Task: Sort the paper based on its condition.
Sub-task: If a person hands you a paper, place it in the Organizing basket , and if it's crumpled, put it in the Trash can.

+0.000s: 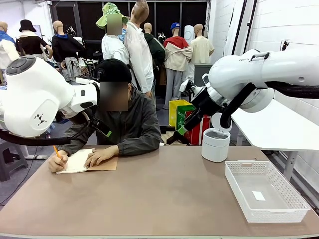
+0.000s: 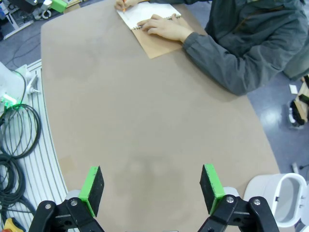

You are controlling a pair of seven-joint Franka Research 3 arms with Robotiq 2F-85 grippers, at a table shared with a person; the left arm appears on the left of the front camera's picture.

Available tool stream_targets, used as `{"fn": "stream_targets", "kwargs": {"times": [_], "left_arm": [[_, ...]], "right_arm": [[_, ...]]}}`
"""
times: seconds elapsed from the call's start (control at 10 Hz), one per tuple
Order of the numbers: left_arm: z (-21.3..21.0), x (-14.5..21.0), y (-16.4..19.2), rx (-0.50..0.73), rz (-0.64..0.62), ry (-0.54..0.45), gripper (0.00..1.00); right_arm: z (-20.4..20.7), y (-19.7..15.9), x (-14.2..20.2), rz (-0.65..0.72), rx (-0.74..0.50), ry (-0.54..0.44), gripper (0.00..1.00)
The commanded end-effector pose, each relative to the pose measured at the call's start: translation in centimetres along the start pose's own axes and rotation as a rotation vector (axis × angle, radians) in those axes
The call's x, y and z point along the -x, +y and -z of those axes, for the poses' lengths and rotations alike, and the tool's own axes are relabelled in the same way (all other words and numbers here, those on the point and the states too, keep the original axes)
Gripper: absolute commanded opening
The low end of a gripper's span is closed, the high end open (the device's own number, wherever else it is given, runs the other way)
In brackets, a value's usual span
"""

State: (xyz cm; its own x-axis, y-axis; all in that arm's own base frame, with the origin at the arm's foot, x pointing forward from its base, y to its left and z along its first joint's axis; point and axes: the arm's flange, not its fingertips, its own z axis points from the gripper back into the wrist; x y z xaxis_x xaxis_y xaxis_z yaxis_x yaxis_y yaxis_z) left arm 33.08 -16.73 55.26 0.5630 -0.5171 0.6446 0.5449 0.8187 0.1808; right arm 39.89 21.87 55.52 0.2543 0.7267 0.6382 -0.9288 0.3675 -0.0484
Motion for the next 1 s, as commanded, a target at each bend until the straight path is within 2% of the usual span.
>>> {"fn": "stream_targets", "kwargs": {"times": [0.0, 0.9], "left_arm": [[0.03, 0.08, 0.06, -0.004, -0.002, 0.001, 1.00], [0.03, 0.08, 0.06, -0.004, -0.002, 0.001, 1.00]], "right_arm": [[0.09, -0.05, 0.14, 0.001, 0.000, 0.005, 1.00], [0.09, -0.05, 0.14, 0.001, 0.000, 0.005, 1.00]]}}
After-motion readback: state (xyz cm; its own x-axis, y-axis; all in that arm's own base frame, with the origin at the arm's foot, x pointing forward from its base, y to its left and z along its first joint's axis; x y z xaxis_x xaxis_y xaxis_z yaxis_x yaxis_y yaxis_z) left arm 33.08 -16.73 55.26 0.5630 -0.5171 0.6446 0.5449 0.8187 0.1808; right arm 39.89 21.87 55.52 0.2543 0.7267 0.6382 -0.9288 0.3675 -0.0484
